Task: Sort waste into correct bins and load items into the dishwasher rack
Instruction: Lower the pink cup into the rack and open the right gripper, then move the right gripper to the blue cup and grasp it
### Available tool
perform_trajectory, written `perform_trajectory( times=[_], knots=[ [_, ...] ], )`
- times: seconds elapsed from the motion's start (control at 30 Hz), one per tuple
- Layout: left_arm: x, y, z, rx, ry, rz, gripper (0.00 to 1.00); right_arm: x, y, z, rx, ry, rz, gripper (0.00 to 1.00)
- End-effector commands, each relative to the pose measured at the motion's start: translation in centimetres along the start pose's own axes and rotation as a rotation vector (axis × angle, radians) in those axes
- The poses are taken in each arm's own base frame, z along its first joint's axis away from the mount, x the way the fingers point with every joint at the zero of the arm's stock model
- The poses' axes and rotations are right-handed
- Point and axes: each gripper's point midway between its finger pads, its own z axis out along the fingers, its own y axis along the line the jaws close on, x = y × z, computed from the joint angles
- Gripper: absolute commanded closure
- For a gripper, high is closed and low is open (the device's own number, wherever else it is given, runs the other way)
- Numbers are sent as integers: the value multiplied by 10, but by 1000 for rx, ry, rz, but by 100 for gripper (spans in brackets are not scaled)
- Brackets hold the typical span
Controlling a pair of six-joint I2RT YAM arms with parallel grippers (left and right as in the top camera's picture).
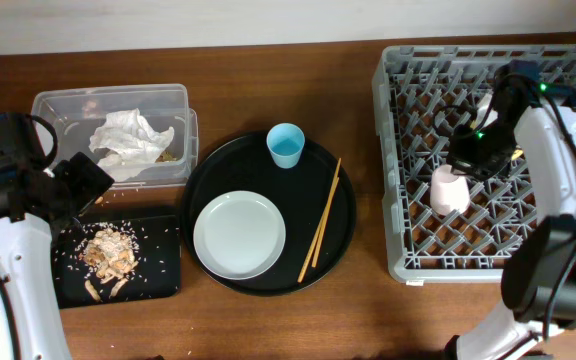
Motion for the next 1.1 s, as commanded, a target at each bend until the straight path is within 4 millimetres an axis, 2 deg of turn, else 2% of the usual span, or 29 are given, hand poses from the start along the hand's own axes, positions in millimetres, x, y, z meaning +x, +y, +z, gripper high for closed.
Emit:
perform_trajectory(
  times=[0.0,0.17,0.3,0.37,0.5,0.63,0.73,0.77,0.87,0.93,0.97,1.0,1.03,1.07],
  knots=[
    [-3,1,-6,5,-20,0,1,-3,-5,10,35,21,15,96],
    [-3,1,-6,5,-20,0,1,0,-18,10,107,28,74,96],
    [-3,1,-6,5,-21,0,1,6,-29,-10,184,24,100,96],
    [-3,1,-6,5,-20,0,1,6,-39,-30,255,-2,134,96],
    [-3,1,-6,5,-20,0,1,5,-31,-54,231,-35,131,96],
    [-3,1,-6,5,-20,0,1,5,-25,-64,201,-57,128,96],
    [-3,1,-6,5,-20,0,1,10,7,-60,33,-17,26,96],
    [-3,1,-6,5,-20,0,1,12,27,-61,-48,-12,-25,96],
    [-3,1,-6,5,-21,0,1,15,71,-66,-166,-42,-175,96],
    [-3,1,-6,5,-21,0,1,16,111,-71,-202,-103,-290,84],
    [-3,1,-6,5,-21,0,1,19,144,-71,-230,-148,-381,53],
    [-3,1,-6,5,-20,0,1,24,178,-69,-259,-188,-471,12],
    [-3,1,-6,5,-20,0,1,28,200,-66,-277,-214,-529,0],
    [-3,1,-6,5,-21,0,1,31,217,-63,-288,-232,-571,1]
  ],
)
